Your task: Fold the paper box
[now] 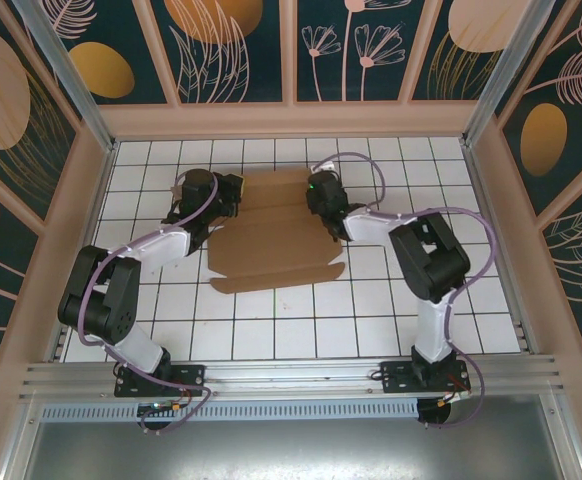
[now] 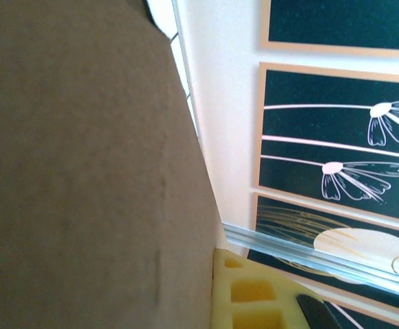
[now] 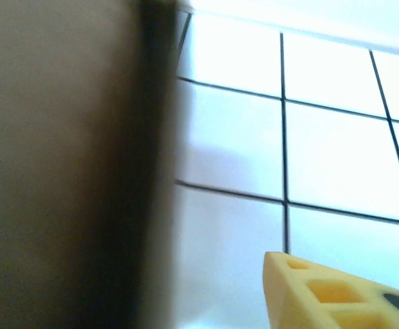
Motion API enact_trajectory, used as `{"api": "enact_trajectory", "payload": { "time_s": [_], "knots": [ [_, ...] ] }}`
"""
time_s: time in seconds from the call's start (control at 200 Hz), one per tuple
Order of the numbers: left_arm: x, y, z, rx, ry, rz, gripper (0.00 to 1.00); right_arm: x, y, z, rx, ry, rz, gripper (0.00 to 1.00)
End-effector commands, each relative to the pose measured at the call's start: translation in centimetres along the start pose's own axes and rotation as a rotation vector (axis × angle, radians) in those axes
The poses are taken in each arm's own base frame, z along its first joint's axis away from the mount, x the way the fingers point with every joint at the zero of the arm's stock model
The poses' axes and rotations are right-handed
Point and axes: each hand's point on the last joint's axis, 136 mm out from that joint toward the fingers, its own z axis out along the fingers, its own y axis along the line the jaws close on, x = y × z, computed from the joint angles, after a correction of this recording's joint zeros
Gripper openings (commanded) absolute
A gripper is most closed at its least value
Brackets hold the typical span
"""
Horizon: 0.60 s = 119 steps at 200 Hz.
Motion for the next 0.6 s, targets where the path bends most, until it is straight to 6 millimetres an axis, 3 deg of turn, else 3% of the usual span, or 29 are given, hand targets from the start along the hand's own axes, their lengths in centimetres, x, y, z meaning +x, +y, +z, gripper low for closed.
{"api": "enact_trajectory", "payload": {
  "time_s": [0.0,0.12,0.215,0.3,0.591],
  "knots": [
    [1.6,5.4,-0.2,-0.174,0.067,-0.026,0.0,-2.8,0.2,-3.7,-0.137,-0.181,-0.024,0.61],
    [1.6,5.0,-0.2,-0.163,0.064,-0.026,0.0,-4.4,-0.1,-7.2,-0.193,-0.296,-0.001,0.63],
    [1.5,4.7,-0.3,-0.157,0.057,-0.03,0.0,-4.9,-2.5,-8.3,-0.165,-0.351,0.07,0.62],
    [1.6,4.4,-0.3,-0.154,0.057,-0.031,0.0,-4.3,-2.7,-9.5,-0.221,-0.403,0.085,0.64],
    [1.7,4.5,-0.4,-0.16,0.051,-0.033,0.0,-1.4,-2.3,-7.0,-0.194,-0.334,0.039,0.66]
  ]
}}
